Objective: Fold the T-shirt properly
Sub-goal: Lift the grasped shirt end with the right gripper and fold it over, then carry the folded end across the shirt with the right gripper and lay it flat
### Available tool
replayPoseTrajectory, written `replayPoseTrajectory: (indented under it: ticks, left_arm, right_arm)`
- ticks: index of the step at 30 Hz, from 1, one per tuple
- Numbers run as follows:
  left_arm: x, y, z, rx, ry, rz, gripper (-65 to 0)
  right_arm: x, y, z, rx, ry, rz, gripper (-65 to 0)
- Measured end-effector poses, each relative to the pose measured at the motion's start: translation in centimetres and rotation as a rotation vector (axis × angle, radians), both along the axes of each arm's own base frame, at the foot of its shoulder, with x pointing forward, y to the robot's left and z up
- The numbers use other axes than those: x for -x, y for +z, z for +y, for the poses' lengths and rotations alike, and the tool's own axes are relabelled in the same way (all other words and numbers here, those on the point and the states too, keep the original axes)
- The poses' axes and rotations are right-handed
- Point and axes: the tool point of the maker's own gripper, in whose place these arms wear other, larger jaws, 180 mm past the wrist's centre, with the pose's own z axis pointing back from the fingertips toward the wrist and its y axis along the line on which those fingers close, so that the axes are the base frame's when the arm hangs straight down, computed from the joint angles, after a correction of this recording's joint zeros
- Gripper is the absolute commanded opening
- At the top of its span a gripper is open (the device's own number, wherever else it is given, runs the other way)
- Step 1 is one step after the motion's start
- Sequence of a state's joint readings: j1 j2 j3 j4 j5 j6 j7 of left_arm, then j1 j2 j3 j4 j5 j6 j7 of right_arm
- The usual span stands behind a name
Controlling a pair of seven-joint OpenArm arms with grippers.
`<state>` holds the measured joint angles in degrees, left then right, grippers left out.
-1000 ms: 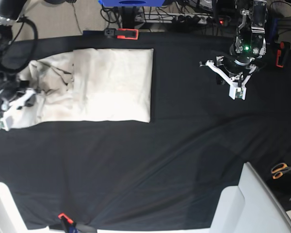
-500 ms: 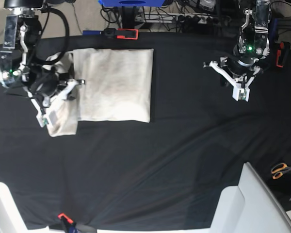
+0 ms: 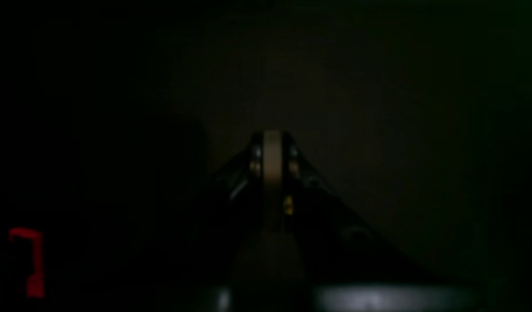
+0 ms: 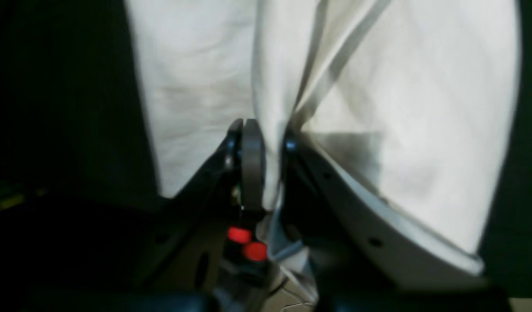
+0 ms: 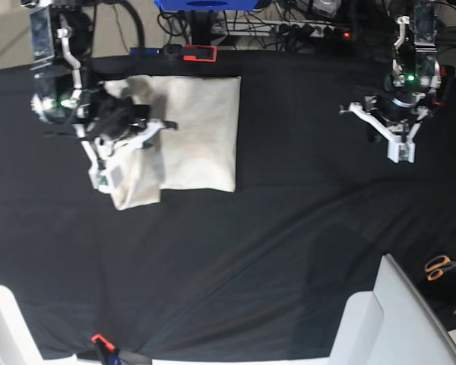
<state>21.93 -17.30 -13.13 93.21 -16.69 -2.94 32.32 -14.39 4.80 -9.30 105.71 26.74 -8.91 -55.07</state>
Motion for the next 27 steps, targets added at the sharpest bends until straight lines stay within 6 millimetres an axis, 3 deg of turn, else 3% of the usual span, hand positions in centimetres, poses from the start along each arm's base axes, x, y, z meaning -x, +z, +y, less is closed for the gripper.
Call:
replayPoseTrajectory:
  ticks: [10,17,27]
  left_arm:
    - [4.1,0.3,5.5,-0.125,0.010,0.092,-65.0]
    - [7.1,0.6,8.4,-0.185,0.029,0.152,-65.0]
    - [7.5,0.5,8.4,-0.184,0.025,0.162,-65.0]
  right_arm:
    - [0.8,-0.1,3.5,-0.031,-0.022,0.014,-64.4]
    - [-0.3,-1.4,3.2,-0.010,-0.055,0.001,-64.4]
    - [-0.6,-1.5,3.8,-0.027,-0.077,-0.022,-64.4]
